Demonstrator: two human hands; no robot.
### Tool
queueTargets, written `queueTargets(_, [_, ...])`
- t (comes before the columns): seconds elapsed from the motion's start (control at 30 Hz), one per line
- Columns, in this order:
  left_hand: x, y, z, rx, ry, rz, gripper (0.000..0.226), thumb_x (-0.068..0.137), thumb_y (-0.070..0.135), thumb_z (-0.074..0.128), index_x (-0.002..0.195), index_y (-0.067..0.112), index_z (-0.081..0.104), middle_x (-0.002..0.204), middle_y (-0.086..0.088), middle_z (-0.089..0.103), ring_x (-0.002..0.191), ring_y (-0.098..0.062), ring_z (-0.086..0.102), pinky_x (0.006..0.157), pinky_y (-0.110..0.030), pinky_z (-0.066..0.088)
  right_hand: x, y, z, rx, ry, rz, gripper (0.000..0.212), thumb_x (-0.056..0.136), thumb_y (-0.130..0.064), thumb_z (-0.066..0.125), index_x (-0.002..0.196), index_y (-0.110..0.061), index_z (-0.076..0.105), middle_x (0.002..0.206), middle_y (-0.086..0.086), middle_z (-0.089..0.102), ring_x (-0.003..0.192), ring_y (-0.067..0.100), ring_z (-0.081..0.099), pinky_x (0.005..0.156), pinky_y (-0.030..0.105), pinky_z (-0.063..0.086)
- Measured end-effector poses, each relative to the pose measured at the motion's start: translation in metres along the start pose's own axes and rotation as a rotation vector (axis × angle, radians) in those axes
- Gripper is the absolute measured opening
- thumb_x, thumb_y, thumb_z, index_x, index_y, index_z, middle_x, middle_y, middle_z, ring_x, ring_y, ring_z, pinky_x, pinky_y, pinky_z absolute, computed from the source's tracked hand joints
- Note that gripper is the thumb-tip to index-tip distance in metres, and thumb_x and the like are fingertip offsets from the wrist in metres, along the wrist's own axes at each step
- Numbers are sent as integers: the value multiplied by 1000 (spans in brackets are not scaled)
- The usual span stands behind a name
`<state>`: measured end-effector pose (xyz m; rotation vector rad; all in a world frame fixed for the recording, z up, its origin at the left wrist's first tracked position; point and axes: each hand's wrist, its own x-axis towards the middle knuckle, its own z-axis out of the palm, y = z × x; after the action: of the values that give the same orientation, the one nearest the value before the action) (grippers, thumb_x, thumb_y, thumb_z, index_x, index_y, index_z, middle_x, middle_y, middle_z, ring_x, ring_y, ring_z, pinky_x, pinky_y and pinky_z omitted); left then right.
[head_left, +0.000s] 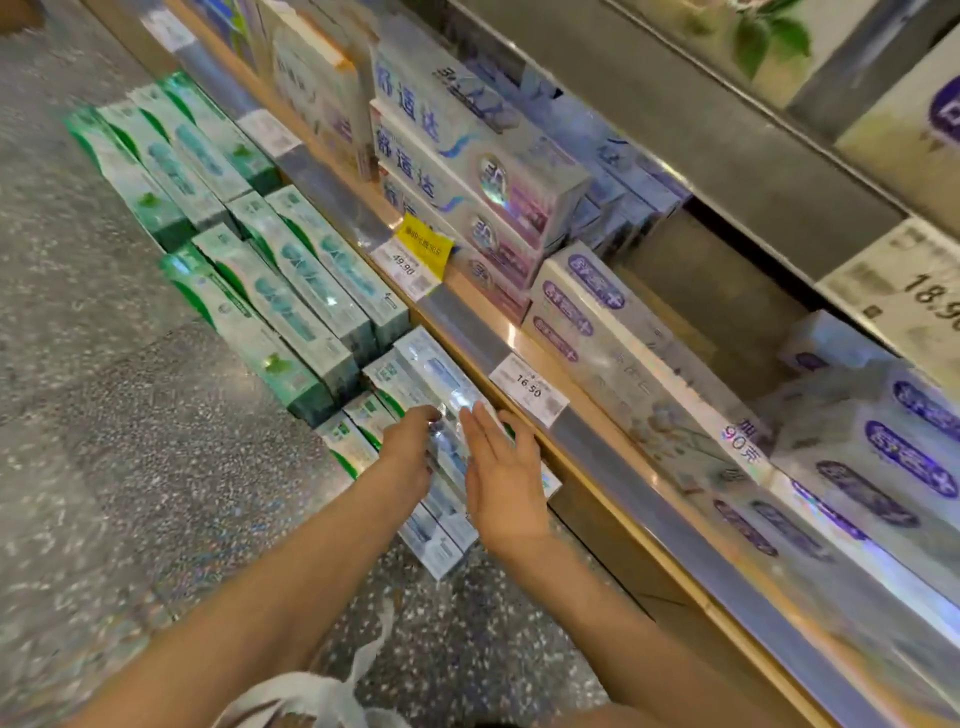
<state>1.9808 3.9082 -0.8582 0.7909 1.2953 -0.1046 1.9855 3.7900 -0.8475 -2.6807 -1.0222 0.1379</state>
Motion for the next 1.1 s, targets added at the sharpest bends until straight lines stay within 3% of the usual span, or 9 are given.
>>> queueTargets(0.1, [4,-8,5,-23,8,-4,68,79,11,54,137,-13,29,103,-45,45,87,-59,47,42,-20,29,6,2,-4,90,32,81,70,63,-7,82,126,4,52,109,20,62,99,38,57,89,49,51])
queueTargets(0.13, [5,-11,8,-44,6,-4,79,72,13,56,140,-9,22,121,-43,43,104,-57,48,44,-22,32,9,0,-8,61,24,91,69,63,-9,82,124,5,53,106,20,61,98,38,58,89,47,51])
queueTargets(0.2, [11,-17,12,-48,39,-8,90,58,16,56,143,0,30,120,-29,55,96,-40,58,52,-27,40,14,-5,-14,51,-33,87,66,75,-14,75,131,1,45,118,19,54,111,36,52,95,42,46])
queueTargets(0.47, [-17,-23,15,-203,20,-54,29,89,19,44,117,10,48,96,-12,59,81,-27,57,57,-31,40,39,-1,-20,207,-371,196,55,79,-22,69,124,-3,44,122,16,51,106,32,57,84,38,50])
queueTargets(0.6, [-16,-38,16,-346,-36,-34,48,88,29,44,134,16,48,108,-15,66,89,-28,63,62,-32,49,30,-4,-7,248,-393,214,42,88,-29,60,121,-5,50,119,15,52,111,30,51,89,34,45])
queueTargets(0.73, [-19,-27,11,-469,-101,-3,46,95,41,43,123,8,58,105,-16,67,85,-27,64,65,-33,52,26,-3,-7,292,-371,214,55,83,-28,64,131,-10,44,124,12,42,117,27,40,95,30,37])
queueTargets(0.83, [-21,-27,12,-559,-134,-1,51,98,48,35,120,10,59,103,-10,66,87,-23,62,84,-36,51,28,-5,-5,313,-430,248,54,81,-28,65,129,-14,44,120,12,46,114,27,44,94,31,39])
queueTargets(0.93, [-24,-31,15,-579,-150,-14,54,99,49,33,132,11,53,127,-11,59,115,-27,56,106,-39,40,33,-8,-3,356,-519,308,61,74,-36,65,128,-17,43,119,9,49,114,25,46,97,37,43])
queueTargets(1.1, [-21,-35,15,-538,-49,-16,46,99,46,36,124,14,56,124,-6,60,112,-22,56,101,-34,43,35,-3,4,472,-622,331,60,72,-33,65,129,-22,47,121,2,59,109,16,56,96,34,48])
